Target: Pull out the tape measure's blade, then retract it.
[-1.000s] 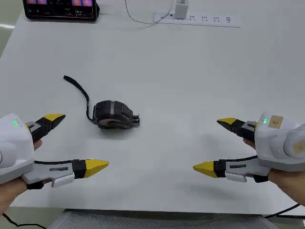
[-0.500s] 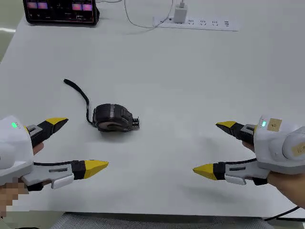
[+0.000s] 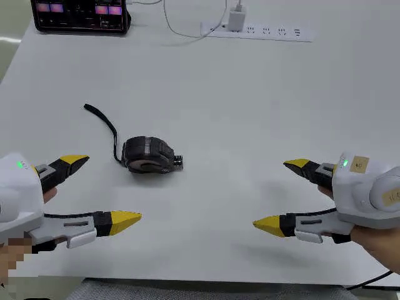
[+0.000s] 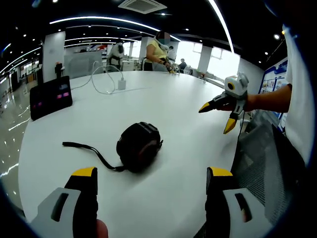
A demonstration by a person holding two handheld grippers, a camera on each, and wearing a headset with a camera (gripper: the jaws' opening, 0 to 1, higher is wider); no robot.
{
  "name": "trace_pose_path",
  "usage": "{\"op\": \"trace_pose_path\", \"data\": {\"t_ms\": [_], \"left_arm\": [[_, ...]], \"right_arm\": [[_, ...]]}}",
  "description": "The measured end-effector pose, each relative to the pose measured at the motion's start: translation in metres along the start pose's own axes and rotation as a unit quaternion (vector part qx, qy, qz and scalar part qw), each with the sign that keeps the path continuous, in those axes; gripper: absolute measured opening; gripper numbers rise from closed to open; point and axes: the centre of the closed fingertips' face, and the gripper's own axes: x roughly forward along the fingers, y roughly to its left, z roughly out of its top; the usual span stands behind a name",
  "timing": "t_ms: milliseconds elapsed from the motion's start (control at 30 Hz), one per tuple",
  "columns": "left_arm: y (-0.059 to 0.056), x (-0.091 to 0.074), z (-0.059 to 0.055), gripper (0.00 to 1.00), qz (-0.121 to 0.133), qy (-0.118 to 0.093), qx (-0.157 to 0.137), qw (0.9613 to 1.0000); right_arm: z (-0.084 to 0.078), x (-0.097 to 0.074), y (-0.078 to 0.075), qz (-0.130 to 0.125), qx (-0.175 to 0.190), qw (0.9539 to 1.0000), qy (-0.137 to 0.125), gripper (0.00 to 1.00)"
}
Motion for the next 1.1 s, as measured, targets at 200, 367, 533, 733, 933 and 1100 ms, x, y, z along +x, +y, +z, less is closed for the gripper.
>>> {"op": "trace_pose_path", "data": {"t_ms": [200,367,533,733,933,1100], "left_arm": [[0.0003,0.0001,-0.0007,0.89,0.0,0.001,0.0,1.0],[0.0006,0.0008,-0.0008,0.89,0.0,0.001,0.0,1.0],[0.0015,0.0019,-0.0004,0.89,0.001,0.0,0.001,1.0],[0.0039,0.0033,0.0005,0.9,0.001,0.001,0.005,1.0],[0.0071,0.005,0.0019,0.9,0.001,0.002,0.009,1.0],[0.0098,0.0073,0.0036,0.9,-0.001,0.003,0.014,0.9999]], "right_arm": [[0.0,-0.0001,0.0001,0.0,0.0,1.0,0.0,0.78],[0.001,-0.0001,0.0002,0.001,0.002,1.0,-0.003,0.78],[0.0017,0.0009,-0.0002,0.002,0.002,1.0,-0.005,0.78],[0.0059,0.0027,-0.0019,0.003,0.0,1.0,-0.009,0.79],[0.0062,0.005,-0.0032,0.007,-0.004,1.0,-0.006,0.79],[0.0073,0.0056,-0.0034,0.01,-0.007,0.9999,-0.006,0.79]]}}
